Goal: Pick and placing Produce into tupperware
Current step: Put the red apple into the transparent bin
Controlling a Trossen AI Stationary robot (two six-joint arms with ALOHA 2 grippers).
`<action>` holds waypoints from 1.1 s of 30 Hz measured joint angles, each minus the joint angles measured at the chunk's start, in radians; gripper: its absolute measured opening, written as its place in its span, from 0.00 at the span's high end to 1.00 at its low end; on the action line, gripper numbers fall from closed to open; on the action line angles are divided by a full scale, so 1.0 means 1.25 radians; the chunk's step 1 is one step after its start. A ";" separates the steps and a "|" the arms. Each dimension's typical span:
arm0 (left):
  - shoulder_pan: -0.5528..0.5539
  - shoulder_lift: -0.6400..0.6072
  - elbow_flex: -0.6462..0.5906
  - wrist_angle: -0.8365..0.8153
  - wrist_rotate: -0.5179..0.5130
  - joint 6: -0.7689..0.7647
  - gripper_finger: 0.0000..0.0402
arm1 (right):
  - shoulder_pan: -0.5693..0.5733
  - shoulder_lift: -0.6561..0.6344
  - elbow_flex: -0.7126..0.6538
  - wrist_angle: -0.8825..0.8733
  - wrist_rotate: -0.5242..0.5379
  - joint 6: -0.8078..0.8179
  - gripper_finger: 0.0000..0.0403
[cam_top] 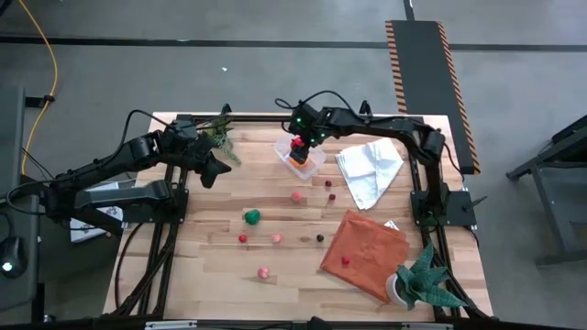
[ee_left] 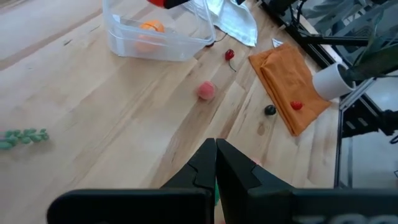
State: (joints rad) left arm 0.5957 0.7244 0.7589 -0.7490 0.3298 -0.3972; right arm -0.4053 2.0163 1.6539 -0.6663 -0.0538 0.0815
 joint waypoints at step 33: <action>0.000 0.000 0.000 0.000 -0.007 0.048 1.00 | 0.007 0.007 0.000 0.019 -0.015 -0.009 0.29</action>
State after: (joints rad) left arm 0.5953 0.7243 0.7589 -0.7490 0.3214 -0.3370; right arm -0.3962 2.0254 1.6539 -0.6421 -0.0723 0.0708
